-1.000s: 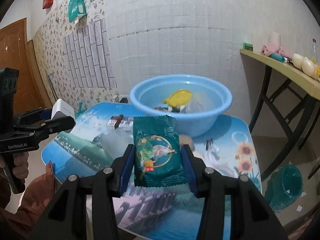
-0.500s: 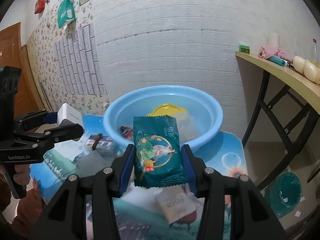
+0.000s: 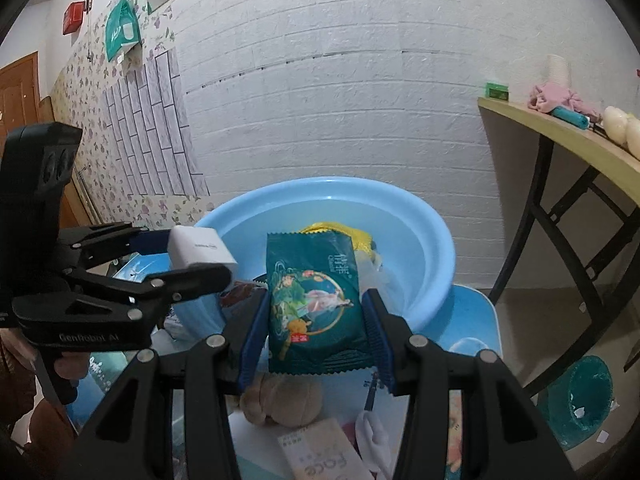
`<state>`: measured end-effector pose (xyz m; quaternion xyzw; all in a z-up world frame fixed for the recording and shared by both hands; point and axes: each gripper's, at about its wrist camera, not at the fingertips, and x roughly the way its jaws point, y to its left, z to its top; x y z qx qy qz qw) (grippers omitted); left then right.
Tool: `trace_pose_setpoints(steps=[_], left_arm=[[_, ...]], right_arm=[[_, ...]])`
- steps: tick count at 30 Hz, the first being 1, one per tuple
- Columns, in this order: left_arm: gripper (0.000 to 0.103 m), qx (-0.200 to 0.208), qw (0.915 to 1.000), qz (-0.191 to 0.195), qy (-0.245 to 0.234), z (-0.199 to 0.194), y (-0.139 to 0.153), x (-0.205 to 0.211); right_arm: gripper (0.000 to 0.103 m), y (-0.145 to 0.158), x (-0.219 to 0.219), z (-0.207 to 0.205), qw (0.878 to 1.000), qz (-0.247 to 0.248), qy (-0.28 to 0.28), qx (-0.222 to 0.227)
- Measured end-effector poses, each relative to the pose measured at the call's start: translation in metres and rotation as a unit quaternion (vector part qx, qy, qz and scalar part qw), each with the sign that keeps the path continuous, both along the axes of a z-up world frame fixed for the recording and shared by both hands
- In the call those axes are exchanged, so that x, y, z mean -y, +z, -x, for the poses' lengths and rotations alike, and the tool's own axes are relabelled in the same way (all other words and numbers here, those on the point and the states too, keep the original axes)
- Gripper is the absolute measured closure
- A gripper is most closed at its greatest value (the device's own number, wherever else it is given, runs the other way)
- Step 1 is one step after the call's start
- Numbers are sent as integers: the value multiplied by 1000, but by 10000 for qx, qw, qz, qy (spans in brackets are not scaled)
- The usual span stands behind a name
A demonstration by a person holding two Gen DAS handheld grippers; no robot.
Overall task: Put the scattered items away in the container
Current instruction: 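Lift both items over the basin and open both grippers to drop them, then withdraw both grippers from the basin back over the table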
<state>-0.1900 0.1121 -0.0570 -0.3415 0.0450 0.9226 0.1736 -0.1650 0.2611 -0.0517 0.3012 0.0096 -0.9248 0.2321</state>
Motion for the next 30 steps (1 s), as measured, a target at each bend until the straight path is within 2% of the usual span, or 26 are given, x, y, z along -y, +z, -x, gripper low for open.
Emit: trace_pose_setpoints(steps=[5,7,10,12,14,18,22,27,30], left_arm=[[39,119,9999,10,-44,4,-5,-1],[31,123,9999,22,-27,4,-4,0],[27,71,10000,-17,47,-1,2,4],[20,80,9999,-68,132,-5,5,9],[8,147,9995,-168,228,-8,7,16],[7,223,9981,-333,477,-18,11,31],[7,126,9973,-124,714,-35,16,39],[3,-64,9976,112,678,-65,23,42],[3,-82,9977,116,665,-80,25,45]], right_arm=[[56,-3,6,8,10000,-3,54,-2],[55,-3,8,9,10000,-17,25,-26],[54,-2,9,11,10000,40,-44,34],[53,0,10,9,10000,46,-59,44],[50,3,11,4,10000,24,-48,11],[44,13,13,-7,9999,18,-36,-121],[40,21,18,-16,9999,-5,-91,-111],[40,28,26,-34,10000,-4,5,-75],[40,31,30,-47,10000,20,61,-47]])
